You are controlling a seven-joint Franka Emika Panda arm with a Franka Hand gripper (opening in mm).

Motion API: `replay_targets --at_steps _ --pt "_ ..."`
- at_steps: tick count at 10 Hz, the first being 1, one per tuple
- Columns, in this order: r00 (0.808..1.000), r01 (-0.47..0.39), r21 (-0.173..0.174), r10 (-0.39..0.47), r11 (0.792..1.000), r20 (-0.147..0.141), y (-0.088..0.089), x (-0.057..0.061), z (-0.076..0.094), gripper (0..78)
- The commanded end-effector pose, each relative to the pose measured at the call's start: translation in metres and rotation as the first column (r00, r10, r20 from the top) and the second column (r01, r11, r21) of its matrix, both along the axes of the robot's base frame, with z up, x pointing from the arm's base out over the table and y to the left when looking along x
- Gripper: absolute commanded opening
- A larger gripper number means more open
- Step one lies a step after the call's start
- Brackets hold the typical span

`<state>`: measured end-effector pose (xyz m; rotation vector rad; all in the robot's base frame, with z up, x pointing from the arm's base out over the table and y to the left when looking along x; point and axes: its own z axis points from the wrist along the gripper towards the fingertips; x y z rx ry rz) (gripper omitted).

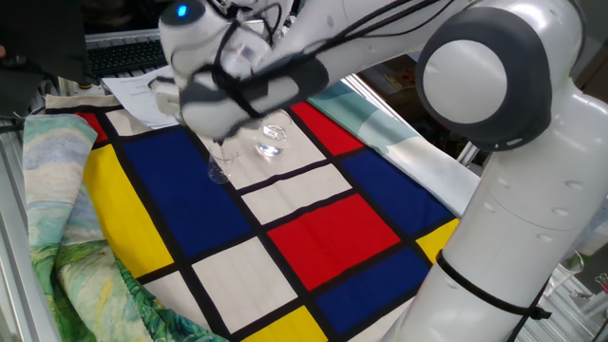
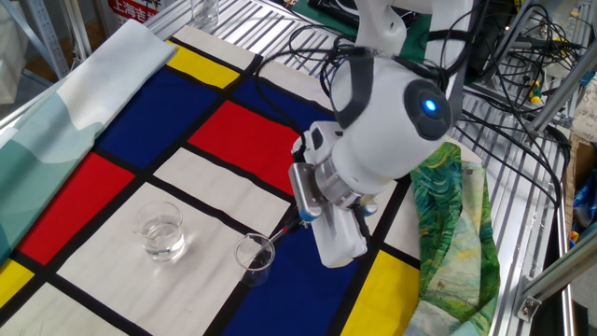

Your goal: Transfer liquid using a dropper

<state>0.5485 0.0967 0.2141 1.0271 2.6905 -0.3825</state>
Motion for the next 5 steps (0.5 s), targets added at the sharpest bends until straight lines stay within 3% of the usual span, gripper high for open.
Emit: replay_targets --at_steps 1,3,5 --pt "0.997 0.007 0.062 -0.002 0.998 -0.074 -0.0046 0.0039 0.0225 1.1" --pt "0.994 0.018 0.095 -0.007 0.995 -0.106 -0.0053 0.0060 0.0251 1.1" --pt "0.993 0.021 0.105 -0.009 0.994 -0.120 -0.0065 0.0084 0.0279 1.1"
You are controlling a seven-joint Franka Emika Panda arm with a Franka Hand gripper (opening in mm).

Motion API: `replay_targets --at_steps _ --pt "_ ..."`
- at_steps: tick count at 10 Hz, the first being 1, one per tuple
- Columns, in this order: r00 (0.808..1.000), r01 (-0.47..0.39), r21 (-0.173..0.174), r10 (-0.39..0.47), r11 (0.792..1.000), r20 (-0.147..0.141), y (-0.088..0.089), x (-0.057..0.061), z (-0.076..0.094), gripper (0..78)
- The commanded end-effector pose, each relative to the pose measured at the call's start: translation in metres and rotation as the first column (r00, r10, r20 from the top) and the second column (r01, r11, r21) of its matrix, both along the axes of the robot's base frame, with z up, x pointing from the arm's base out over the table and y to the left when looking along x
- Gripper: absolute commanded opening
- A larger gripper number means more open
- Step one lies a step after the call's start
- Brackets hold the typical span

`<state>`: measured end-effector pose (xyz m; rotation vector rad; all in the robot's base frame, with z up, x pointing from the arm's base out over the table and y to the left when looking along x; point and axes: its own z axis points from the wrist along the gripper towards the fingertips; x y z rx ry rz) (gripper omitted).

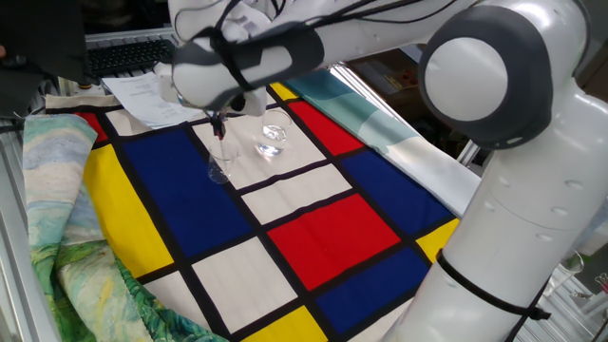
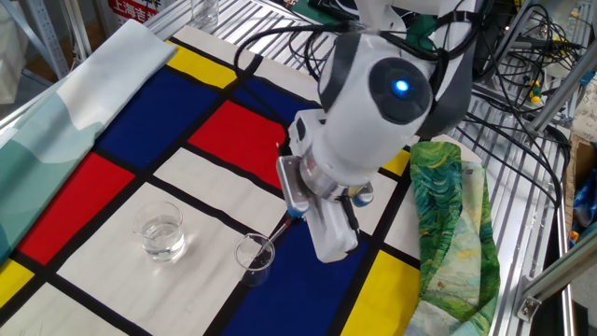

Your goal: Transfer liquid using a dropper

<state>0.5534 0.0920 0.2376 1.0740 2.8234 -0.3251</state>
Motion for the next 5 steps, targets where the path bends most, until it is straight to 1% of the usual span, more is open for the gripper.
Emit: replay_targets --at_steps 1,2,3,4,5 --pt "1.000 0.005 0.033 -0.004 0.999 -0.021 -0.004 0.007 0.004 1.1" --pt "0.999 -0.009 0.047 0.010 0.999 -0.038 -0.008 0.010 0.002 1.1" --pt "0.999 -0.024 0.073 0.027 0.997 -0.047 -0.012 0.013 0.000 1.1" --pt "0.998 -0.035 0.087 0.039 0.996 -0.055 -0.014 0.016 0.001 1.1" --pt "0.998 -0.038 0.100 0.043 0.994 -0.055 -0.014 0.017 0.000 1.1"
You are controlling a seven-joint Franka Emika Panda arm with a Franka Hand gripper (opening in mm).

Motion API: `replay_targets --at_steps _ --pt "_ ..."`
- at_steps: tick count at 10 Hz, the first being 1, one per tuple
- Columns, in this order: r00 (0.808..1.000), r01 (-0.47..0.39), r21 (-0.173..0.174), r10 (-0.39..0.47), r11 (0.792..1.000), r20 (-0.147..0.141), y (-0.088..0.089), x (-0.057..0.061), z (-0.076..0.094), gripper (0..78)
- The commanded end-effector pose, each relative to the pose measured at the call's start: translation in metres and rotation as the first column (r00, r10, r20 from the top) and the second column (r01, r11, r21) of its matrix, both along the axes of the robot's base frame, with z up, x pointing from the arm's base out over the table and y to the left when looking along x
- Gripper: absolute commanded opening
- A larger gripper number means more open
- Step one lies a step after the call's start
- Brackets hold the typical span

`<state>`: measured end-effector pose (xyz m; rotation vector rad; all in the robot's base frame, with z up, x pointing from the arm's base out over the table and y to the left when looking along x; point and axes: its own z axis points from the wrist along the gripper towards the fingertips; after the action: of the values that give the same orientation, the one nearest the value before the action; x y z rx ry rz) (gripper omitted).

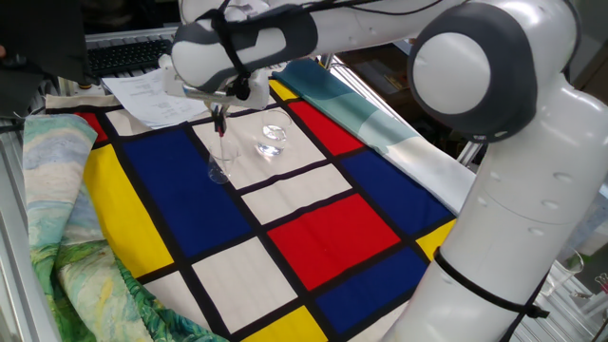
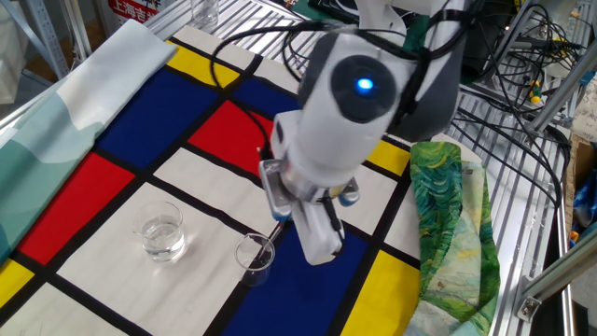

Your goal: Transfer liquid using a dropper

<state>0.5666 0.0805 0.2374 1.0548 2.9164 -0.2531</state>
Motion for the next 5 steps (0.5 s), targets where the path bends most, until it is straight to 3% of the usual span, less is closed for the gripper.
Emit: replay_targets --at_steps 1,5 --pt "1.000 -0.031 0.053 0.031 0.998 -0.005 -0.0071 0.0080 -0.0022 1.1" --pt "0.997 -0.070 0.074 0.072 0.995 -0.021 -0.0170 0.0159 -0.0096 1.1"
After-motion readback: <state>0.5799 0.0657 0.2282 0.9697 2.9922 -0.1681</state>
